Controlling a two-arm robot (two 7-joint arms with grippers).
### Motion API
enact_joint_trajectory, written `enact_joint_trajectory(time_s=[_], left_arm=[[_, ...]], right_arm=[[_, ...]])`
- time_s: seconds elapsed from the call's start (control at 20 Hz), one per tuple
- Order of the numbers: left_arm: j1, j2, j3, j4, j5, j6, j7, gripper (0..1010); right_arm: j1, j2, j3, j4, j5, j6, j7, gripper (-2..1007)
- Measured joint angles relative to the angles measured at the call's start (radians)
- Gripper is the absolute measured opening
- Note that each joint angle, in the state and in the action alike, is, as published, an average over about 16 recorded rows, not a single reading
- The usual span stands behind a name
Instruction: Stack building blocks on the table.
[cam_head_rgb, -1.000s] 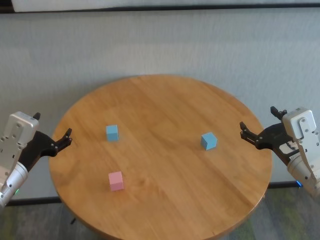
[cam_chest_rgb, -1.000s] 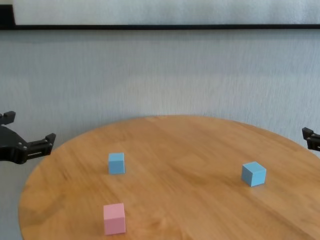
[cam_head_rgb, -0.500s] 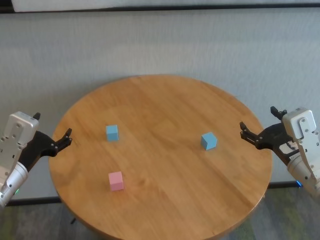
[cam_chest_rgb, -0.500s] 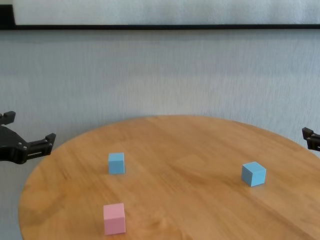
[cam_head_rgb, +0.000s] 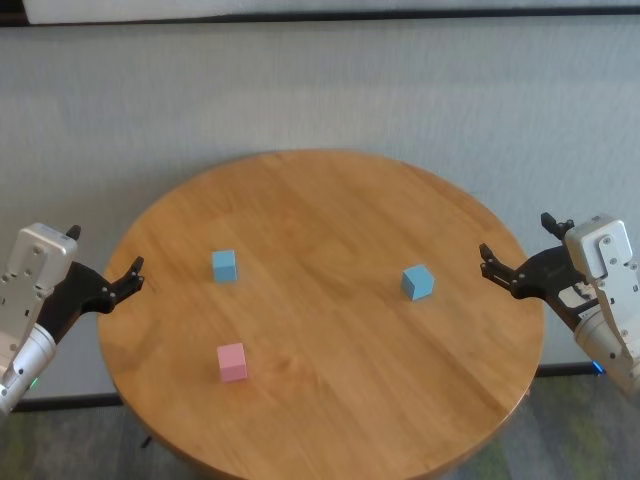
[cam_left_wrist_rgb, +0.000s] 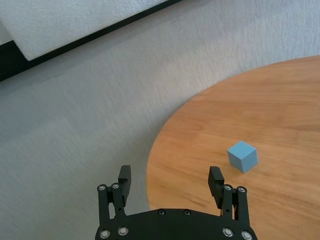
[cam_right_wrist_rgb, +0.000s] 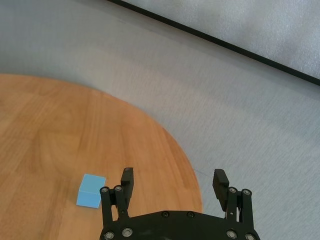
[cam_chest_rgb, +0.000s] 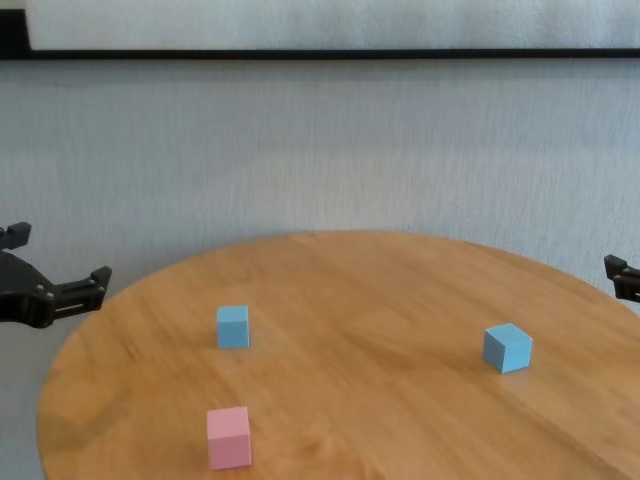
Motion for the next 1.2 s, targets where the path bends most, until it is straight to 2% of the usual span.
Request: enact_joint_trajectory(time_s=[0.4,0.6,0.9,1.2], left_arm=[[0.001,0.001,0.000,-0.004,0.000,-0.002,-0.004,1002],[0.009,0.008,-0.004,-0.027,-0.003,-0.008,-0.020,1002],[0.042,0.036,-0.014,-0.101,-0.020,-0.034,-0.072,1001],[0.093,0.070,-0.025,-0.191,-0.055,-0.075,-0.155,1002]], right_arm=[[0.000,0.000,0.000,0.000,0.000,0.000,0.000,1000],[0.000,0.000,0.000,0.000,0.000,0.000,0.000,1000],[0.000,0.000,0.000,0.000,0.000,0.000,0.000,1000],[0.000,0.000,0.000,0.000,0.000,0.000,0.000,1001]])
